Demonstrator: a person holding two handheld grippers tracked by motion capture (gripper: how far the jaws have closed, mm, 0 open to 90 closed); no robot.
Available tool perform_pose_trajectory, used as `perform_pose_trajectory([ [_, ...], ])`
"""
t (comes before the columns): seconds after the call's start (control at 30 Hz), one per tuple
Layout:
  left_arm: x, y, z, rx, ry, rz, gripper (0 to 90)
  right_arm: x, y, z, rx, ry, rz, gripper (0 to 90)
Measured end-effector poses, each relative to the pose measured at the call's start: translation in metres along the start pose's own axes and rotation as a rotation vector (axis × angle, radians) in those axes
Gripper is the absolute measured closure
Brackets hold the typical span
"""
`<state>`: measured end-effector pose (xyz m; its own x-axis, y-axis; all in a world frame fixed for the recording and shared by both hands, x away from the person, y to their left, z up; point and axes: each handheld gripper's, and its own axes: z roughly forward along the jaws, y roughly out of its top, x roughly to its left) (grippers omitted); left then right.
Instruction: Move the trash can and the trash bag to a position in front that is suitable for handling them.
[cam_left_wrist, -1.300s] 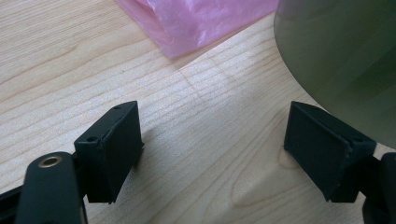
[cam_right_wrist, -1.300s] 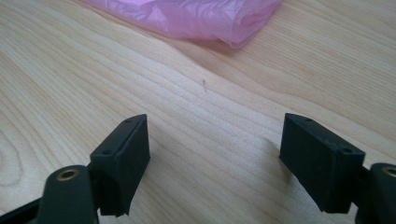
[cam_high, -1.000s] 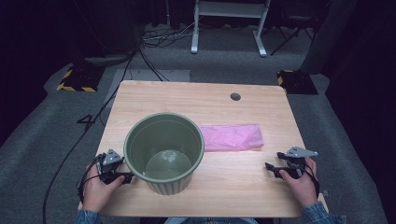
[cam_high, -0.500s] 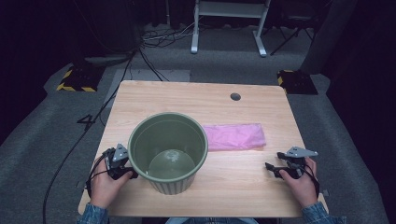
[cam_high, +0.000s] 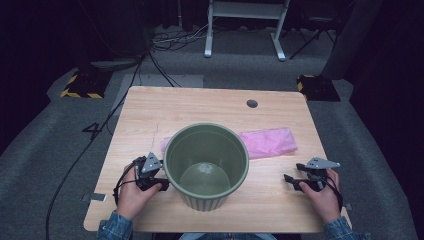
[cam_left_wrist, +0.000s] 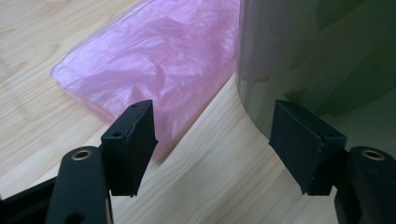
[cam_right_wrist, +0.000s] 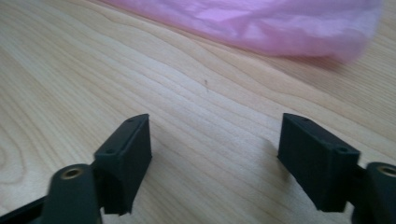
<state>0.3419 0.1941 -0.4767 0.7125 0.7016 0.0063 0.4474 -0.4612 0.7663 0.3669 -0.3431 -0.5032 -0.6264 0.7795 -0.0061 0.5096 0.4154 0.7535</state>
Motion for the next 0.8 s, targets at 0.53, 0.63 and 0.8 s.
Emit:
perform_pose_trajectory([
  [0.53,-0.034,0.031,0.045,-0.016,-0.111,0.049,30.5,0.034,0.024,0.01,-0.029,0.118,-0.081,27.5],
  [0.63,-0.039,0.036,0.053,-0.022,-0.122,0.061,30.4,0.032,0.029,0.011,-0.037,0.125,-0.087,27.0],
  [0.8,-0.044,0.04,0.06,-0.028,-0.143,0.061,30.2,0.038,0.034,0.015,-0.046,0.153,-0.09,26.8],
])
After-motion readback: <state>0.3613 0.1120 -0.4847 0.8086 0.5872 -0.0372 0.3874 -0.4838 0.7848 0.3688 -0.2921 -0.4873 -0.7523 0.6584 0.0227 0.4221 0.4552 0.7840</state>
